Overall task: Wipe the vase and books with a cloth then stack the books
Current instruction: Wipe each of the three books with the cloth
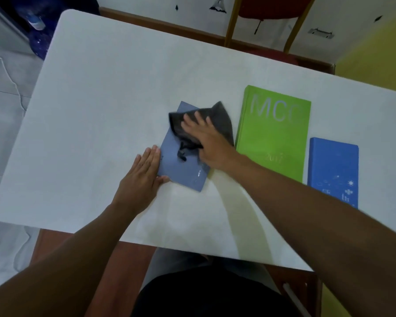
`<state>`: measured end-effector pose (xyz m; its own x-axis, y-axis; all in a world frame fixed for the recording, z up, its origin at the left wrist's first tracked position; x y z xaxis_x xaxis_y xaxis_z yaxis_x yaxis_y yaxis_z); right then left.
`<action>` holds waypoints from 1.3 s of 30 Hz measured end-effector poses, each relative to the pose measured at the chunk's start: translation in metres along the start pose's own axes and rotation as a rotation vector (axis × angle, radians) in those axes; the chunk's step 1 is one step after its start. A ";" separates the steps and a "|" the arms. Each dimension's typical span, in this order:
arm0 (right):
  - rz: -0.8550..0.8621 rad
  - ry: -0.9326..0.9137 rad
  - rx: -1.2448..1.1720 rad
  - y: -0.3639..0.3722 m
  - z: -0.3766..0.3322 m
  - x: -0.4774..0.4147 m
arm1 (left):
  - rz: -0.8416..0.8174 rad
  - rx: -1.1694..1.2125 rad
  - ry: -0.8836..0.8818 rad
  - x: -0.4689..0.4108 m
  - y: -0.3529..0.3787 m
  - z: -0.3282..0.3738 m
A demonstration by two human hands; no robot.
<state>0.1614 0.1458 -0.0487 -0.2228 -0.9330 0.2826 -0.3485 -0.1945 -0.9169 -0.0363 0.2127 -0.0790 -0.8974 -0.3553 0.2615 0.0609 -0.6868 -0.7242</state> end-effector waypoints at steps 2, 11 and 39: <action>0.002 -0.093 0.008 0.018 -0.024 0.025 | 0.000 0.002 -0.006 0.000 0.000 -0.001; -0.081 -0.221 -0.303 0.044 -0.039 0.147 | 0.000 -0.012 -0.006 0.000 0.000 0.000; 0.070 0.156 -0.501 0.025 -0.042 0.177 | 0.080 -0.042 0.120 0.007 -0.018 0.068</action>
<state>0.0749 -0.0118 -0.0095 -0.3810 -0.8748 0.2993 -0.7117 0.0708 -0.6989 -0.0137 0.1797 -0.0209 -0.9365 -0.3274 0.1255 0.1180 -0.6313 -0.7666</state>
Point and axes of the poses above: each hand's wrist, its own x-axis away from the middle knuckle, its own y-axis out of the palm, z = x × y, the point moved 6 cm from there along -x, towards the middle knuckle, and after that the axes turned 15 degrees about x, right-handed, at the moved point
